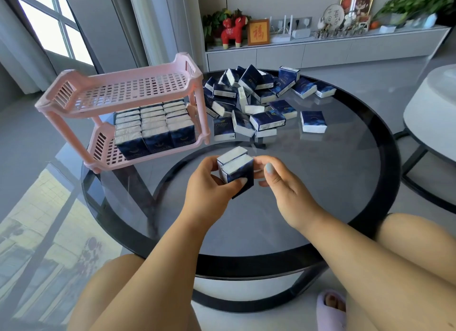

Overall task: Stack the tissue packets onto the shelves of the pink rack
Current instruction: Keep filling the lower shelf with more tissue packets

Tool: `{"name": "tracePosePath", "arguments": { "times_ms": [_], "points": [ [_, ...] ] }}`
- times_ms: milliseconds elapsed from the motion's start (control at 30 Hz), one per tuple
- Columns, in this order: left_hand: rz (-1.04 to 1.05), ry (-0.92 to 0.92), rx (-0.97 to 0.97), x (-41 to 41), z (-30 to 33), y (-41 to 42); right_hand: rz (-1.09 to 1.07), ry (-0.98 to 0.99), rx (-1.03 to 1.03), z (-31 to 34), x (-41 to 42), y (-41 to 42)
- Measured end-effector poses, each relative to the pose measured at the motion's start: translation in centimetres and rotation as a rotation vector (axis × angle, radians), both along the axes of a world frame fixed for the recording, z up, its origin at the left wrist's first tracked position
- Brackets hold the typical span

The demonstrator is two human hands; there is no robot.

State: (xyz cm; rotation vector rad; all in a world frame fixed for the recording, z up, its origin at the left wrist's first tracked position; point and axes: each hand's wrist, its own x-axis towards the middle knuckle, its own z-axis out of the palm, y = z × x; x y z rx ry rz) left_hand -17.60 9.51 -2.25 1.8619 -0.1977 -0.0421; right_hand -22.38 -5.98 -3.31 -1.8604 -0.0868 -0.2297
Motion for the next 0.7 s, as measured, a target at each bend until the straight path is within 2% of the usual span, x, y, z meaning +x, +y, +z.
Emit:
{"name": "tracePosePath", "arguments": {
  "times_ms": [200,367,433,533,633,700],
  "points": [
    [0.036,0.006,-0.037,0.5,0.4,0.8,-0.218,-0.038,-0.088,2.4,3.3,-2.0],
    [0.068,0.06,-0.118,1.1,0.6,1.2,-0.428,0.067,-0.458,3.5,9.2,-5.2],
    [0.074,0.082,-0.145,1.3,0.6,1.2,-0.423,0.068,-0.634,3.3,11.1,-6.0],
    [0.075,0.09,-0.147,1.7,0.6,1.5,-0.287,0.102,-0.796,2.8,13.5,-6.8],
    [0.08,0.101,-0.147,2.1,0.6,1.6,-0.221,0.206,-0.898,2.0,14.8,-7.1],
    [0.081,0.114,-0.158,2.3,0.7,1.6,-0.256,0.192,-0.878,1.7,14.9,-7.2]
  ]
}}
